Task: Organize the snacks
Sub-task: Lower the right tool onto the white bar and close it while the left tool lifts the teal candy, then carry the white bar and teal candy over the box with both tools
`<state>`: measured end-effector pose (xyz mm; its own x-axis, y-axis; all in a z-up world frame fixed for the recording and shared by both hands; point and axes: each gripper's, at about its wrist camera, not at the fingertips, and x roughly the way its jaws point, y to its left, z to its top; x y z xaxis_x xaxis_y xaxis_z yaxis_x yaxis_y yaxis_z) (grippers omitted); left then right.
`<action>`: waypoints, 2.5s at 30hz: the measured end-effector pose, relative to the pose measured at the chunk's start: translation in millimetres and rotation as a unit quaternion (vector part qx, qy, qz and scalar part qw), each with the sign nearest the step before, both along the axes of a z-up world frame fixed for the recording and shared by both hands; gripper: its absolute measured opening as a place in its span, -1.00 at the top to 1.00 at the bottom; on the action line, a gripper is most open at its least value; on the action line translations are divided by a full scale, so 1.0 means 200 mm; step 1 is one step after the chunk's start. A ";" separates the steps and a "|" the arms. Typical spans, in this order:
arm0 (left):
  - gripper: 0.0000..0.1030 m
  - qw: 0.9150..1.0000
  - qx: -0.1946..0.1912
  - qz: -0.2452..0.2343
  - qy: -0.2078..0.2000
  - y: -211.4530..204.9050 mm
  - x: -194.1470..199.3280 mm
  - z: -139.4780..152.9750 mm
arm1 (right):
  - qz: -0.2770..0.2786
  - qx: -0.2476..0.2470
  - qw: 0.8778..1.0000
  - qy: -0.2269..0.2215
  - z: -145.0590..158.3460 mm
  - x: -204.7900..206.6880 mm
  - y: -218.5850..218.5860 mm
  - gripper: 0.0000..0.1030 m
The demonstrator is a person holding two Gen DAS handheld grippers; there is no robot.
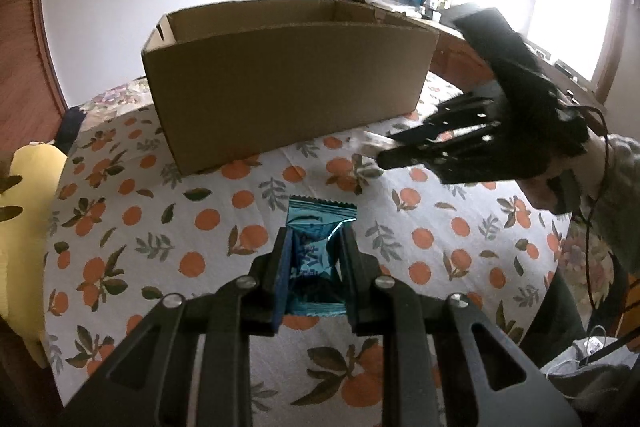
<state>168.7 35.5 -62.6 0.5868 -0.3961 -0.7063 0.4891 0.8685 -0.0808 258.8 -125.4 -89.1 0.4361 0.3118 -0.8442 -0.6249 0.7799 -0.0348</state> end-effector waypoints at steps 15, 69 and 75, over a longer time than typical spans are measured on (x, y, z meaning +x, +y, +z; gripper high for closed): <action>0.61 0.996 -0.041 0.014 -0.072 -0.06 0.10 0.34 | -0.056 0.067 0.992 -0.086 0.43 -0.18 -0.21 0.60; 0.59 0.999 -0.010 0.026 -0.038 -0.21 0.93 0.32 | -0.080 0.061 0.989 -0.108 0.42 0.52 -0.10 0.60; 0.58 1.000 0.007 0.022 -0.007 -0.25 0.96 0.26 | -0.095 0.062 0.990 -0.084 0.36 0.61 -0.08 0.60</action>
<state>360.3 -14.7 -9.6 0.6140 -0.3597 -0.7026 0.4511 0.8904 -0.0616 381.5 -140.5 -17.0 0.6282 0.3076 -0.7147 -0.4601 0.8876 -0.0224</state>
